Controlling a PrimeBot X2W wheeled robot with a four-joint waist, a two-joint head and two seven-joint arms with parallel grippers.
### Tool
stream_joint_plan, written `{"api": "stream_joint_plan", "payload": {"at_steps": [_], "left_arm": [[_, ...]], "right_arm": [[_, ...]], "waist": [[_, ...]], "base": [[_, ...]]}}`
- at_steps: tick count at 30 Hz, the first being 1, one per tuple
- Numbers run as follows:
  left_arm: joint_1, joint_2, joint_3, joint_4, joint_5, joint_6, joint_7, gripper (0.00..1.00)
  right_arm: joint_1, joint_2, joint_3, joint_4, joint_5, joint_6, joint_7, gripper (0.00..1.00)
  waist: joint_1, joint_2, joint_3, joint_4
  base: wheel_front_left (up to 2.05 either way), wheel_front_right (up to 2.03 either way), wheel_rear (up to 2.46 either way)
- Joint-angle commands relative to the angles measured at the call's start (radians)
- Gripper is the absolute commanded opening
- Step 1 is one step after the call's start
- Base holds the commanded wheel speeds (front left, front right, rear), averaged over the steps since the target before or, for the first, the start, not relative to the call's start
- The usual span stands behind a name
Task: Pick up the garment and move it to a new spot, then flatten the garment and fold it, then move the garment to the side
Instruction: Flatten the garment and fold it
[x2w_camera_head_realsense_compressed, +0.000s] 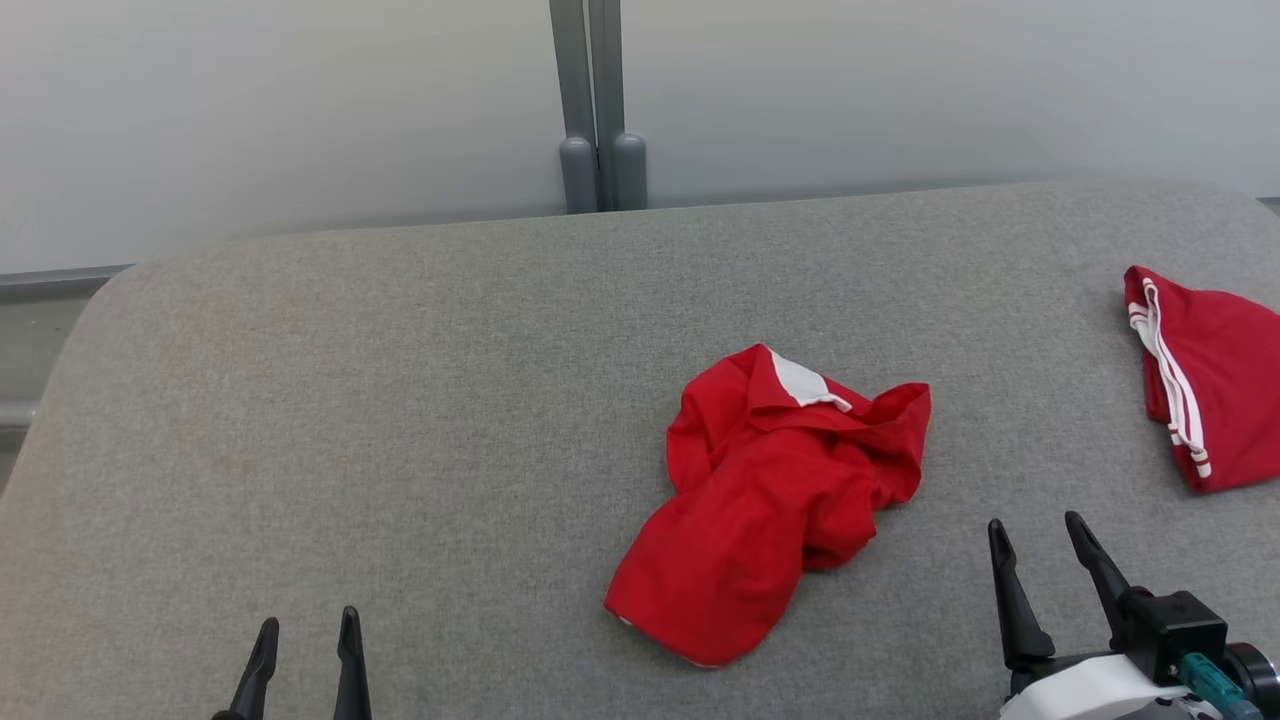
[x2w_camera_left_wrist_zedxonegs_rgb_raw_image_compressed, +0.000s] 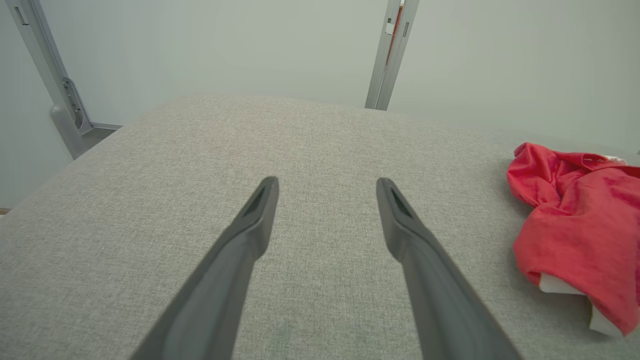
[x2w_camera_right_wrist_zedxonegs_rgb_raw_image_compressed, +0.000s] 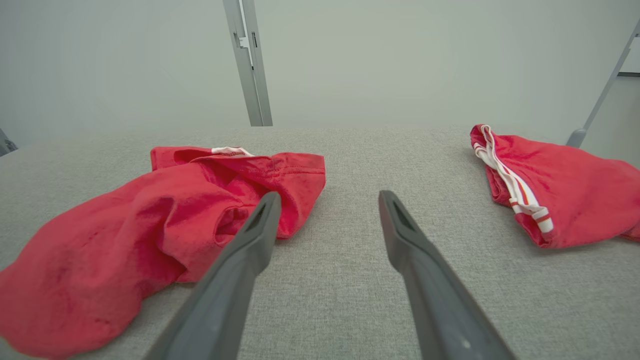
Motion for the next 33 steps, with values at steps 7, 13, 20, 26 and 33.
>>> {"api": "stream_joint_plan", "payload": {"at_steps": [7, 13, 20, 26, 33], "left_arm": [[-0.018, 0.0, 0.003, -0.009, -0.005, 0.006, -0.003, 1.0], [-0.059, 0.0, -0.007, -0.038, -0.015, 0.003, -0.003, 1.0], [-0.223, 0.006, -0.119, 0.102, 0.016, -0.02, 0.001, 1.0], [-0.42, 0.006, -0.239, 0.322, -0.116, -0.027, 0.156, 1.0], [-0.587, 0.062, -0.384, 0.477, -0.281, -0.027, 0.314, 1.0]], "right_arm": [[-0.016, -0.005, 0.006, -0.001, -0.005, -0.001, 0.0, 1.0], [-0.04, -0.015, 0.035, 0.003, 0.0, -0.001, 0.0, 1.0], [-0.093, -0.014, 0.073, -0.007, 0.009, -0.001, 0.0, 1.0], [-0.108, 0.003, 0.085, 0.002, 0.023, -0.001, 0.0, 1.0], [-0.138, 0.019, 0.106, 0.01, 0.033, -0.001, 0.0, 1.0]], "waist": [[0.0, 0.0, 0.004, -0.012], [0.0, 0.0, 0.019, -0.061], [0.0, 0.0, 0.062, -0.19], [0.0, 0.0, 0.121, -0.272], [0.0, 0.0, 0.192, -0.317]], "base": [[0.0, 0.0, 0.0], [0.0, 0.0, 0.0], [0.0, 0.0, 0.0], [0.0, 0.0, 0.0], [0.0, 0.0, 0.0]]}}
